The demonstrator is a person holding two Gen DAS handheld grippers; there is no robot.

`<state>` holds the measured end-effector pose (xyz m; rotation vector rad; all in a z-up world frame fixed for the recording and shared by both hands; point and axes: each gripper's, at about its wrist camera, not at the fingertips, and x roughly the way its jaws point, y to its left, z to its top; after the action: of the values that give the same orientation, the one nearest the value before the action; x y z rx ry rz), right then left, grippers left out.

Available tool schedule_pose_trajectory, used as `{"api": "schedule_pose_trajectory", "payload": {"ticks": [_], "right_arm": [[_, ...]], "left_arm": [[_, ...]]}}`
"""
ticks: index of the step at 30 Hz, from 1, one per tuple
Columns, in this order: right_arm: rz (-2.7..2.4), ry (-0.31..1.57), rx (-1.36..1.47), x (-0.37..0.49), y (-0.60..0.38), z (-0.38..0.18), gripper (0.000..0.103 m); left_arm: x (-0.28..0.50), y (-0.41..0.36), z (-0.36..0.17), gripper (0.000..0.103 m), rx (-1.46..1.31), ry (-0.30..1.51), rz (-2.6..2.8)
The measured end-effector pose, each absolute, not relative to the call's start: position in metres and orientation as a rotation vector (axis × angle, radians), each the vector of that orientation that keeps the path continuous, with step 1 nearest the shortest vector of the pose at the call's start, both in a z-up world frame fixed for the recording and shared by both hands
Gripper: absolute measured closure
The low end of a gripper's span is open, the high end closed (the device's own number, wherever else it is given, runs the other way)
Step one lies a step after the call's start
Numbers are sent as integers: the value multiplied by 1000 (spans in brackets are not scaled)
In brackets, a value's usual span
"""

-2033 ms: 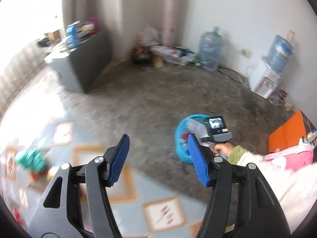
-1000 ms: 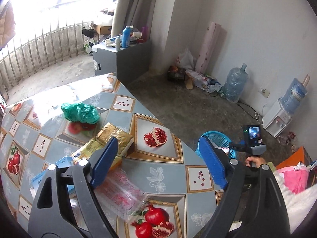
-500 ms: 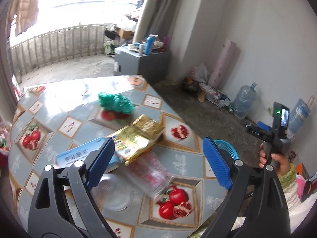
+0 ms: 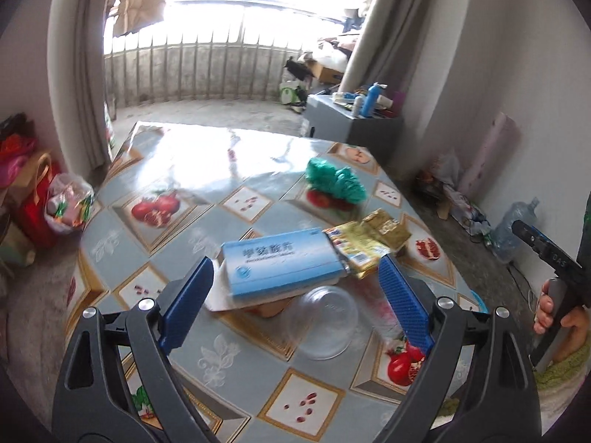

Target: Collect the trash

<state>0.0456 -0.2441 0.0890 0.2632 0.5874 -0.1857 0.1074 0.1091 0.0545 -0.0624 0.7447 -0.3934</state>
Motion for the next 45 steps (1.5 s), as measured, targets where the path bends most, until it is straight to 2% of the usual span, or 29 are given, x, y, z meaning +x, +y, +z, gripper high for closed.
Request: {"api": "schedule_pose_trajectory", "payload": {"ticks": [7,12,15,17,24,30,32,34,36,38,41,45], "right_arm": [[1,712,383,70,-222,61,7],[47,765,401,93,-210,49,17],[65,780,401,117,-209,48,18],[88,784,404,141,-210,50,18],[149,835,367,247,-197,40,34],[221,929,331,325,-183,13,38],[241,955,303,341,-178,2,40],[267,980,278,350,-175,-7,45],[291,1009,261,355,-173,-17,54],[338,1000,261,351,-173,-21,55],[385,997,260,340,-174,-20,56],[429,1002,245,322,-171,-19,57]], "left_arm": [[127,127,27,17,-73,786,-348],[150,132,13,17,-81,806,-326],[167,132,9,17,-71,810,-321],[182,131,7,17,-60,812,-319],[231,114,1,17,-20,815,-331],[268,105,-17,38,-27,869,-359],[279,102,-26,52,-22,886,-364],[288,99,-35,61,-15,911,-369],[295,96,-45,72,-10,934,-378],[296,95,-55,81,-9,957,-394],[292,94,-67,87,-8,988,-415],[277,95,-67,89,13,980,-438]]}}
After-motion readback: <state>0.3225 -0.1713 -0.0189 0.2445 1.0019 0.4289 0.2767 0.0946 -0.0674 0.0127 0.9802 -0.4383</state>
